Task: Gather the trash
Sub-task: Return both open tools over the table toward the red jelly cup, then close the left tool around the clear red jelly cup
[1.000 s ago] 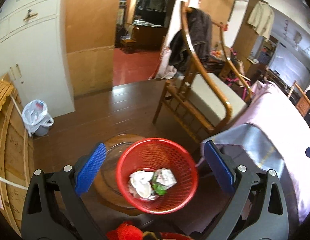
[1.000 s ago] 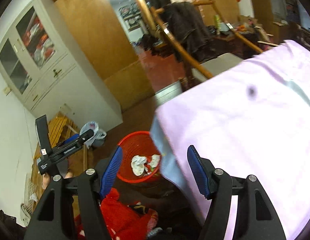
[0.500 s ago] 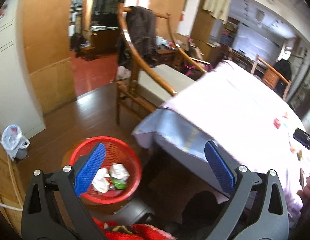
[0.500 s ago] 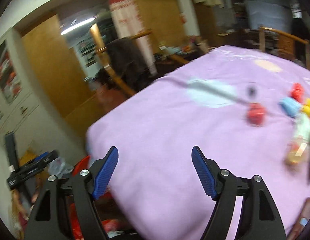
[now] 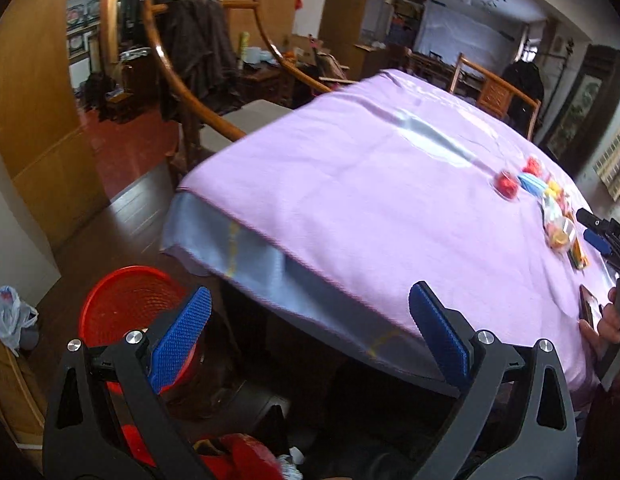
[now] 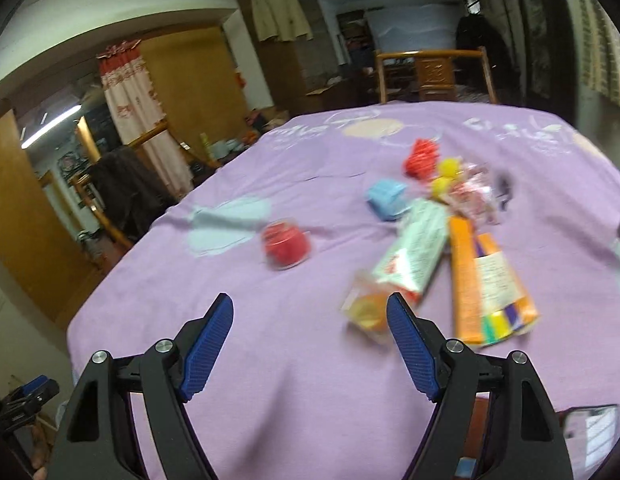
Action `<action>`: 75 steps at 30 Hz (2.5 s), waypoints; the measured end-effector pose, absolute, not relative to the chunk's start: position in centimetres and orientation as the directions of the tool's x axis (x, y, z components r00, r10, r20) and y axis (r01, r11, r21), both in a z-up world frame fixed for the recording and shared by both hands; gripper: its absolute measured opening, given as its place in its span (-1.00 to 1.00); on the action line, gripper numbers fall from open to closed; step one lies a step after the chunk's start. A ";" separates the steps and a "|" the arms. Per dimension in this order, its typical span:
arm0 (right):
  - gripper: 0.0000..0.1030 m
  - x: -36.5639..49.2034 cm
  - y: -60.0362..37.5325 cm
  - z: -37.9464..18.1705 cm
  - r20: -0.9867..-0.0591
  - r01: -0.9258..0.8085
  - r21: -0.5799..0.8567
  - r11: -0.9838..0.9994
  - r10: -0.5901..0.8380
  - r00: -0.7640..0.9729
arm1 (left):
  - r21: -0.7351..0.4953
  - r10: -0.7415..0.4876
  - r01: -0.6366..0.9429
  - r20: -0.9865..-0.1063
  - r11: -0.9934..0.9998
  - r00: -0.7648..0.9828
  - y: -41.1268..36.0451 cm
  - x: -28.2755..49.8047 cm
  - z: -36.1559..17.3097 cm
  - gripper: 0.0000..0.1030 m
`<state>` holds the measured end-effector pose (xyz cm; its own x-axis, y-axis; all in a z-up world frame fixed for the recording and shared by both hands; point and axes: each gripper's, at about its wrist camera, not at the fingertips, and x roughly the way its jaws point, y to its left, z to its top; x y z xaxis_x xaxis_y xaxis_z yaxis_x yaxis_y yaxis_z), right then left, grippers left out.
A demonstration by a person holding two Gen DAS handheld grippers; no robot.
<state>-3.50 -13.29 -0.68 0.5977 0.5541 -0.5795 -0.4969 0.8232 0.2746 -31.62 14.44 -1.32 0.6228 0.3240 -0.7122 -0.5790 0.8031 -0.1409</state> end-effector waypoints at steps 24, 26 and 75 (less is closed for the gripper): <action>0.60 2.9 -30.6 0.0 -0.558 -0.211 0.000 0.977 0.175 0.811 | -0.134 0.122 -0.314 -0.728 0.940 0.675 6.2 -14.6 0.5 0.85; 0.72 2.8 -30.2 1.1 -0.542 -0.286 0.076 0.955 0.281 0.792 | -0.145 0.095 -0.288 -0.728 0.947 0.678 5.6 -12.3 0.8 0.85; 0.89 8.7 -23.4 0.7 -0.611 -0.366 0.262 0.893 0.447 0.653 | -0.070 0.162 -0.360 -0.802 0.930 0.575 6.9 3.0 -4.4 0.43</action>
<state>8.74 -23.44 0.73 0.6531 0.4470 -0.6112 -0.3658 0.8930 0.2622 3.05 6.92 -4.36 0.5748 0.1620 -0.8021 -0.3599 0.9303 -0.0700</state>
